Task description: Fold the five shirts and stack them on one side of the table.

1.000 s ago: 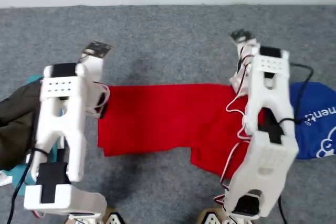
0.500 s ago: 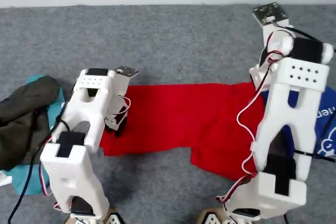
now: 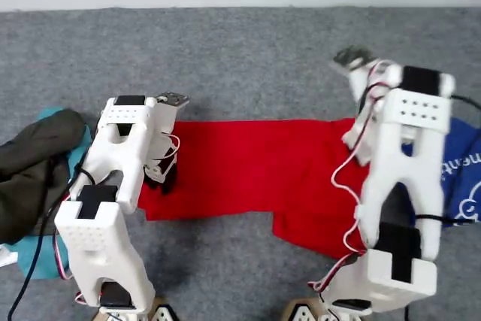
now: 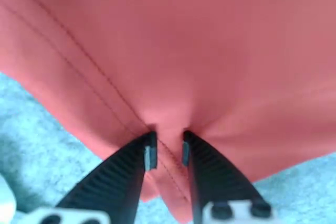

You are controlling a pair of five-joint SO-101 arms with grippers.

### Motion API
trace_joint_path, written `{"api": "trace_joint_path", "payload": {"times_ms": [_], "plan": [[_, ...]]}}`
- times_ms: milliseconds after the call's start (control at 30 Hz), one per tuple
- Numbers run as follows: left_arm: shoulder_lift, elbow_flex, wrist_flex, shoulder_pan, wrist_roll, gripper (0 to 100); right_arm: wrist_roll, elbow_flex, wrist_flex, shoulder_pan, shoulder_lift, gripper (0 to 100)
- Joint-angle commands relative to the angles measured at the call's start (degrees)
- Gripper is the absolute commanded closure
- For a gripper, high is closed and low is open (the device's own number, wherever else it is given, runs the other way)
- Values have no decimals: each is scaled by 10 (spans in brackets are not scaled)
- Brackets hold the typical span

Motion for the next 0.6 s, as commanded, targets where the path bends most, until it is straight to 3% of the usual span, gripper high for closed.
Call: {"api": "trace_joint_path", "payload": {"times_ms": [0,167,400,567], "plan": [[0,-18,-3,-21,3,906,55,60,20,-36,-33,487],[-1,-17,-2,-25,3,906,117,147,19,-76,-73,487],[-1,-30,21,-25,-4,906,245,302,16,-74,-284,488],[-1,-33,26,-25,-17,906,282,476,-85,-44,-385,488]]}}
